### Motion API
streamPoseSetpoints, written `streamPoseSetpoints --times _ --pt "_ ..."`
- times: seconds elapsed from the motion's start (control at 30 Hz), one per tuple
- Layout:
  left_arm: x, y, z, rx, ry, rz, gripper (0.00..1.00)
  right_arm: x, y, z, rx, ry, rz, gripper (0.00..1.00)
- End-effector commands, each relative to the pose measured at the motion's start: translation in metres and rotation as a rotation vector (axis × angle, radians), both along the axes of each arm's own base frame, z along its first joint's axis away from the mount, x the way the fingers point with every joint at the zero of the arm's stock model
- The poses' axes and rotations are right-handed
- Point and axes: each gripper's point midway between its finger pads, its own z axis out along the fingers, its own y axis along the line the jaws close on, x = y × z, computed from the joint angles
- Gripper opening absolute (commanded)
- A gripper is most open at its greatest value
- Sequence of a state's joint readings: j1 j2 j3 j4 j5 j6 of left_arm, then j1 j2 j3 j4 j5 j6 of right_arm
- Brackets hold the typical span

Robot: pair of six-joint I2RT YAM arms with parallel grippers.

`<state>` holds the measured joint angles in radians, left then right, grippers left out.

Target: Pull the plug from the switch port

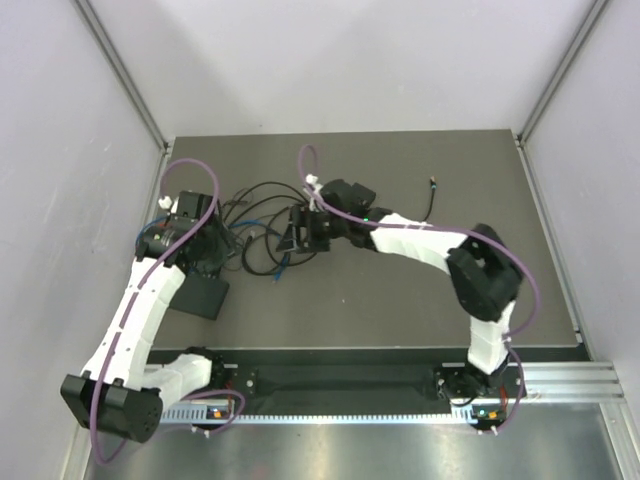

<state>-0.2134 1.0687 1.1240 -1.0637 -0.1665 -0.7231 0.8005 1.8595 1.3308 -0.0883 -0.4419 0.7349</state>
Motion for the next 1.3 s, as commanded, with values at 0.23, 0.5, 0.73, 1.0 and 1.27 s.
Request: streamPoseSetpoints --times 0.23,0.5,0.73,1.0,1.27 --pt "-0.006 0.045 0.025 0.193 -0.052 0.114 0.62 0.029 0.141 0.034 0.294 -0.081 0.072 0.60" --pt "-0.017 0.037 0.024 0.149 -0.053 0.075 0.62 0.058 0.169 -0.009 0.241 -0.044 -0.055 0.47" --pt "-0.018 0.023 0.040 0.073 -0.153 0.009 0.59 0.055 0.181 -0.036 0.188 -0.029 -0.080 0.42" --pt "-0.023 0.025 0.038 0.084 -0.147 -0.010 0.59 0.049 0.180 -0.060 0.138 -0.009 -0.113 0.52" --pt "-0.023 0.028 0.046 0.110 -0.156 -0.028 0.59 0.058 0.184 -0.082 0.121 -0.017 -0.138 0.43"
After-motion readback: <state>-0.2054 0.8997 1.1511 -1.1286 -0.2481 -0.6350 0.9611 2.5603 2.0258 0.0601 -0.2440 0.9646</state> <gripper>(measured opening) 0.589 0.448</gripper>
